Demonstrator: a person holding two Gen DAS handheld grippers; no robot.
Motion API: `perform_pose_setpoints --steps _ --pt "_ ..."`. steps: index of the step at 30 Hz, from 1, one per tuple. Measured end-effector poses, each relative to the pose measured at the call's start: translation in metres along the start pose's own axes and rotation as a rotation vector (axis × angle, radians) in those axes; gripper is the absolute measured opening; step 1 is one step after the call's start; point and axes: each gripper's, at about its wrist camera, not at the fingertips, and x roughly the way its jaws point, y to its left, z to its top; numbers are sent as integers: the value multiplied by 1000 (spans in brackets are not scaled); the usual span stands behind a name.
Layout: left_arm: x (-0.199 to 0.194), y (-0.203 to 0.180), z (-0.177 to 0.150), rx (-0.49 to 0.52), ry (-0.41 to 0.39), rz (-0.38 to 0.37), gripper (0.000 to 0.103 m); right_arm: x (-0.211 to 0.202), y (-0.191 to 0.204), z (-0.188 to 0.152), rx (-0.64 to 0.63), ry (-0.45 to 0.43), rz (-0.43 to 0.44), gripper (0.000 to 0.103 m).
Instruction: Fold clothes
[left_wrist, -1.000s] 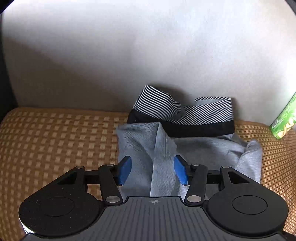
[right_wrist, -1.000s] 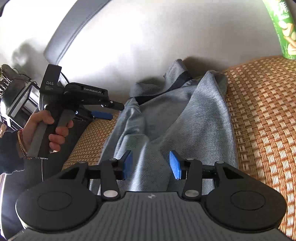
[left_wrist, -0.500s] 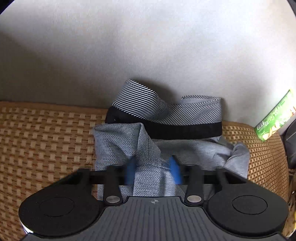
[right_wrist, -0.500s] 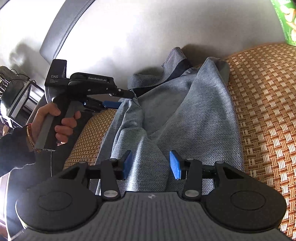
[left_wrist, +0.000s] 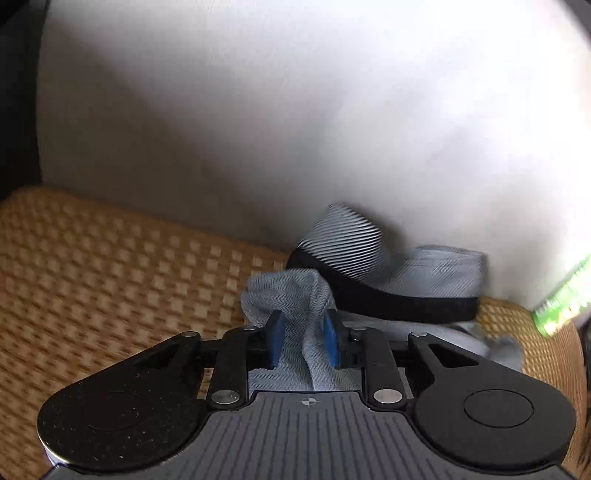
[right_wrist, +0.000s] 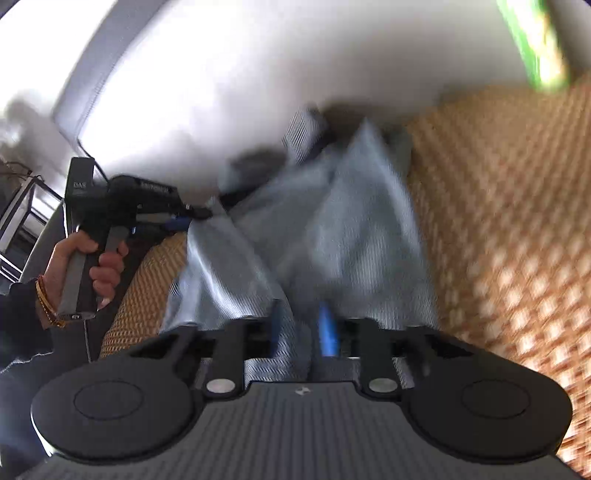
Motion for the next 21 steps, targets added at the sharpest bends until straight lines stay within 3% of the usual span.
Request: perform_pose_setpoints --steps 2,6,7,9,10,11,13,14,16,18,21 --pt "-23 -9 -15 75 4 -50 38 -13 12 0 -54 -14 49 32" --pt "-47 -33 -76 247 84 -135 40 -9 30 -17 -137 62 112 32" --pt "-47 -39 -94 295 112 -131 40 -4 31 -23 -152 88 110 32" --pt "-36 -45 -131 414 171 -48 42 9 27 -37 -162 125 83 32" --pt "-33 -46 -146 469 139 -12 42 15 24 -43 -163 131 58 29" --pt "-37 -49 -151 473 117 2 38 18 21 -47 -163 134 41 29" --pt "-49 -54 -152 437 104 17 41 11 21 -45 -162 119 48 31" --pt "-64 -53 -152 389 89 -12 42 -4 24 -43 -165 109 66 34" --pt "-103 -47 -161 319 47 -43 53 -35 30 -41 -180 90 103 37" --pt "-140 -38 -182 268 18 -48 75 -82 35 -48 -243 78 139 45" --pt "-188 -15 -230 140 58 -39 80 -159 34 -71 -280 110 155 49"
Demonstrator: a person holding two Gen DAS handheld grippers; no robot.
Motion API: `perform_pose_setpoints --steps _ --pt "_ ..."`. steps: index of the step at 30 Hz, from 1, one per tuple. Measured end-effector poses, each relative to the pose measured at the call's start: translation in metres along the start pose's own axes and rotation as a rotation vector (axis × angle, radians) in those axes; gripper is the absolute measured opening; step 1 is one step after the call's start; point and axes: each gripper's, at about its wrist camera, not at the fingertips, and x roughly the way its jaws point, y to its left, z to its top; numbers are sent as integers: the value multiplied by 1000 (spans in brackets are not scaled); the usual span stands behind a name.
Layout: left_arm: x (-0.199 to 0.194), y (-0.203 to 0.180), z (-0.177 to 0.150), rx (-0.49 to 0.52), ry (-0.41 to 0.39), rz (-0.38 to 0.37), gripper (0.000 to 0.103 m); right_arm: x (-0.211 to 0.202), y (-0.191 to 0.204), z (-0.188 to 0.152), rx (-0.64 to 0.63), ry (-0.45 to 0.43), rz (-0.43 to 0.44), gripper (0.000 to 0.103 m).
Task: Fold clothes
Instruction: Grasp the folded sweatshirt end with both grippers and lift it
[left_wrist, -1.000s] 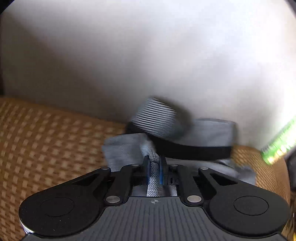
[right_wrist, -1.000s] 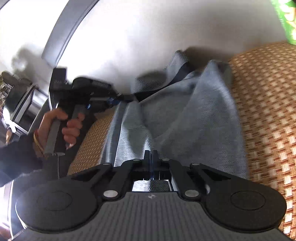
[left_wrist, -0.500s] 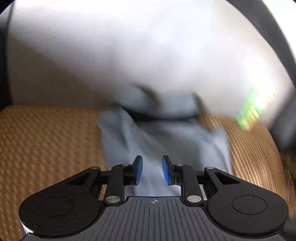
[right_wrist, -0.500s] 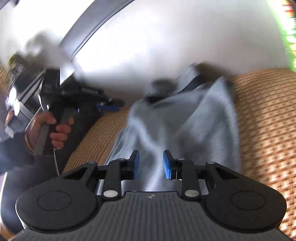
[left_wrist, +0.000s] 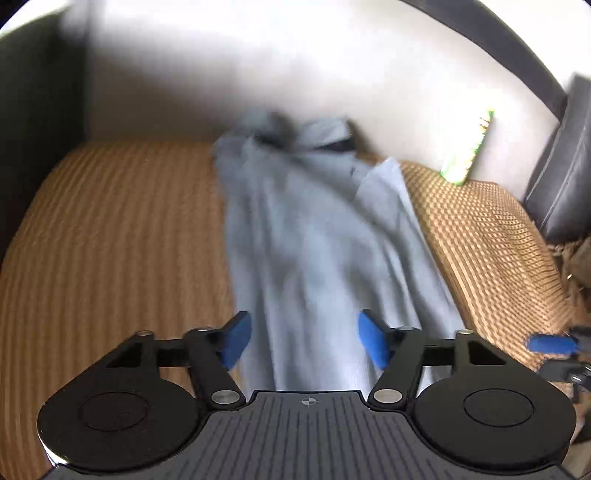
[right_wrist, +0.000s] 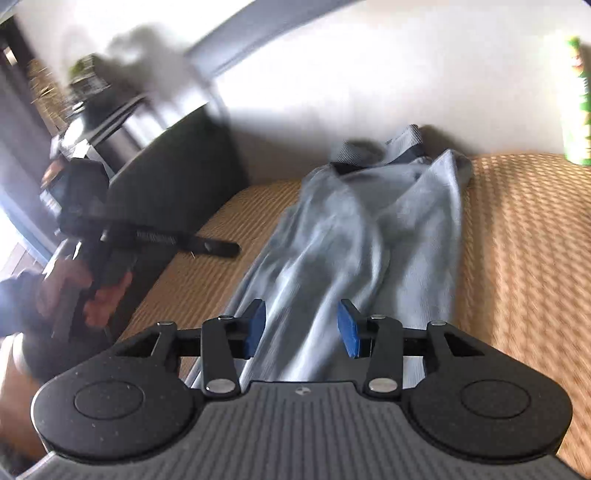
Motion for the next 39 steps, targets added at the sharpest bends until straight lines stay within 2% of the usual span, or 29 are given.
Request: perform_pose_setpoints --steps 3,5,7,10,14,18,21,22,23,24,25,28,32,35,39 --pt "-28 14 -69 -161 92 -21 83 -63 11 -45 55 62 -16 57" --pt "-26 18 -113 -240 167 -33 83 -87 6 -81 157 113 -35 58" --pt "-13 18 -141 -275 194 -19 82 -95 -4 -115 263 152 -52 58" --pt "-2 19 -164 -322 183 -23 82 -78 -24 -150 378 159 -58 56" --pt "0 24 -175 -346 145 -52 83 -48 -44 -176 521 141 -19 56" --pt "3 29 -175 -331 143 -88 89 -27 -42 -176 497 127 -26 60" --pt "7 25 -173 -278 159 -97 91 -11 -46 -175 505 142 -42 60" --pt "6 23 -172 -259 164 -102 90 -9 -47 -176 513 144 -47 57" --pt "6 23 -174 -260 180 -138 85 -7 -47 -177 515 146 -53 54" --pt "7 22 -175 -280 210 -189 74 -5 -45 -177 506 151 -58 54" --pt "9 22 -179 -306 239 -233 71 -4 -42 -176 498 160 -50 53" --pt "12 17 -192 -299 234 -241 71 -7 -38 -184 559 179 6 52" --pt "24 33 -181 -432 209 -289 74 -10 -44 -194 661 144 25 52" --pt "28 27 -178 -410 212 -304 74 -6 -48 -193 698 110 24 52" --pt "25 16 -198 -385 252 -325 67 -10 -45 -198 711 107 39 51"
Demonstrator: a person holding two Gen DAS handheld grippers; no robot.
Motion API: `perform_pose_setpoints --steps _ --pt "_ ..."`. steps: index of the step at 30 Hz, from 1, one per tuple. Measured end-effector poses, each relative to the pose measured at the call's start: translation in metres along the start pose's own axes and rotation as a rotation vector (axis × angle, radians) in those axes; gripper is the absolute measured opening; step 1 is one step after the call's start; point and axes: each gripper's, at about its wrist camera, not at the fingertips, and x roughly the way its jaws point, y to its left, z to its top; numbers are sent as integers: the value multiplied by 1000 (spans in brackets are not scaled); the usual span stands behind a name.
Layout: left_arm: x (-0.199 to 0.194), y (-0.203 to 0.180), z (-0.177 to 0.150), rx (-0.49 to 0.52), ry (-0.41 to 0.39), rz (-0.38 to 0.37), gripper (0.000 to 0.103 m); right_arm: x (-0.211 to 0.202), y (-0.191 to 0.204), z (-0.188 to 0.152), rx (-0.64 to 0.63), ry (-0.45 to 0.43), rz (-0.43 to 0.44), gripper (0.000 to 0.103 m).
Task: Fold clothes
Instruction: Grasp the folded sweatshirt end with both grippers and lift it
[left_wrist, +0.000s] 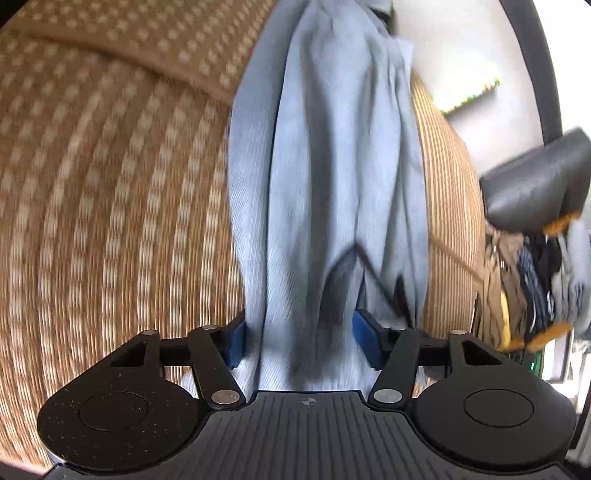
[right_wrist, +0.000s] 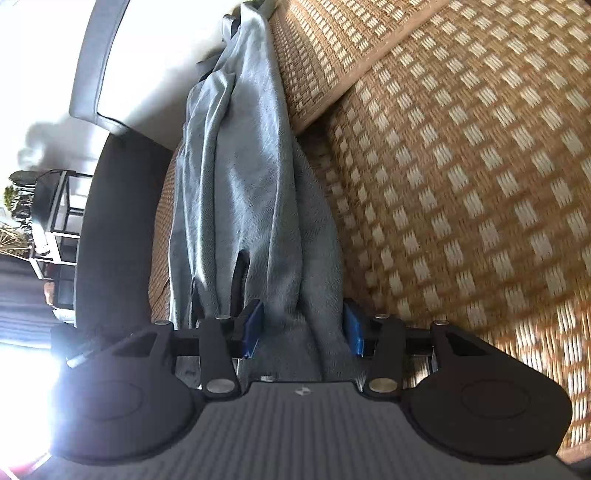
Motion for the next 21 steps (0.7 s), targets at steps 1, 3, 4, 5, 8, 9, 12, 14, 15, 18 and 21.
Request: perform_pose_setpoints --steps 1,3,4,5,8,9,12,14,15,18,21 --pt "-1 1 -4 -10 2 -3 66 -2 -2 -4 8 4 3 51" --pt "2 2 -2 -23 2 9 57 -4 -5 -9 17 8 6 51" --pt "5 1 0 -20 7 25 43 -6 -8 -12 10 11 2 47" --pt "8 0 3 -18 11 41 13 -7 -10 -14 2 15 -2 38" --pt "10 -7 4 -26 2 50 9 -7 -14 -11 25 39 33 19" --pt "8 -9 2 -43 -6 40 9 -8 -15 -11 44 46 46 18" --pt "-1 -10 -1 -141 -15 -15 9 -17 -11 -9 121 61 91 18" --pt "-11 -13 2 -190 -20 -58 9 -25 -8 -7 177 70 122 18" --pt "-17 -18 4 -201 -23 -77 9 -29 -6 -6 205 75 138 18" --pt "-33 -42 24 -215 -49 -146 9 -43 14 11 276 90 194 18" --pt "-48 -66 54 -219 -95 -208 9 -52 47 48 319 71 265 18"
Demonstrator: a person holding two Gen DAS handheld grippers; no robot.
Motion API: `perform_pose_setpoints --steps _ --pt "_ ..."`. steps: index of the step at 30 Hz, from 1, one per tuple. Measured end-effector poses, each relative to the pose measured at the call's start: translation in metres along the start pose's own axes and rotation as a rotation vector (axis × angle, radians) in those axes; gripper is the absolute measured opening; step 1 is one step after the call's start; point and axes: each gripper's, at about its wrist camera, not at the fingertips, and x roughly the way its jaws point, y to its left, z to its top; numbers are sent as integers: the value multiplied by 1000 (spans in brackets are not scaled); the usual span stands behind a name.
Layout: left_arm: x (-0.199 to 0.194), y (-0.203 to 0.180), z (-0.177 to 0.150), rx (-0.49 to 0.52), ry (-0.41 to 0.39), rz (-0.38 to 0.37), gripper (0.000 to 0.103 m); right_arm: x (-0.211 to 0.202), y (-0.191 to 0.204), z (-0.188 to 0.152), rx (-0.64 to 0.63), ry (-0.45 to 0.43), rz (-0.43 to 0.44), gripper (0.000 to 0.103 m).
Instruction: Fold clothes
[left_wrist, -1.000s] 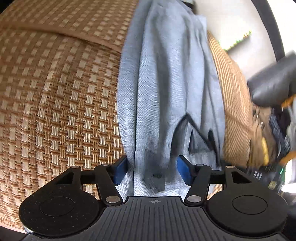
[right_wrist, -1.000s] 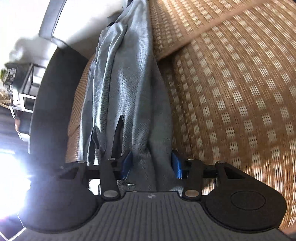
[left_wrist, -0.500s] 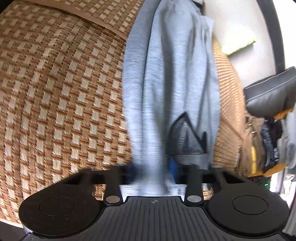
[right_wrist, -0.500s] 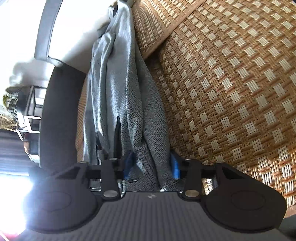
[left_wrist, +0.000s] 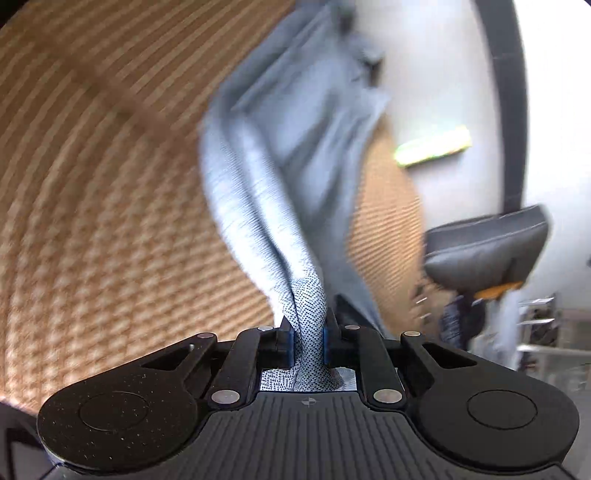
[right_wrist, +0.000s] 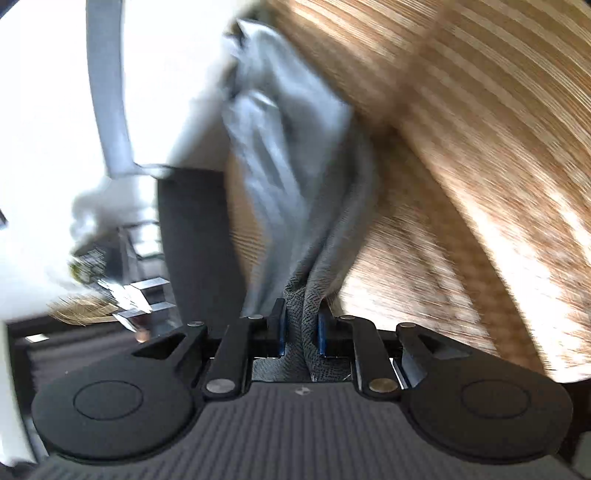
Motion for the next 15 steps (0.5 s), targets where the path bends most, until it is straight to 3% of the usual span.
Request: perform_pose_setpoints --steps 5,7,8,9,11,12,15 --pt "5 -25 81 6 -129 -48 9 33 62 77 -53 -72 75 18" --pt "20 -20 121 3 -182 -13 31 55 71 115 -67 -127 78 18" --pt "34 -13 139 -14 -182 39 50 72 69 131 -55 -171 57 23" --pt "49 -4 157 -37 -173 99 55 90 67 146 -47 -219 15 26" --pt "70 17 180 -107 -135 188 52 116 54 173 -46 -290 -135 39" --pt "71 23 185 -133 -130 181 53 124 49 181 -27 -307 -191 39" --pt "46 22 183 -119 -194 100 54 127 51 182 -61 -325 -191 41"
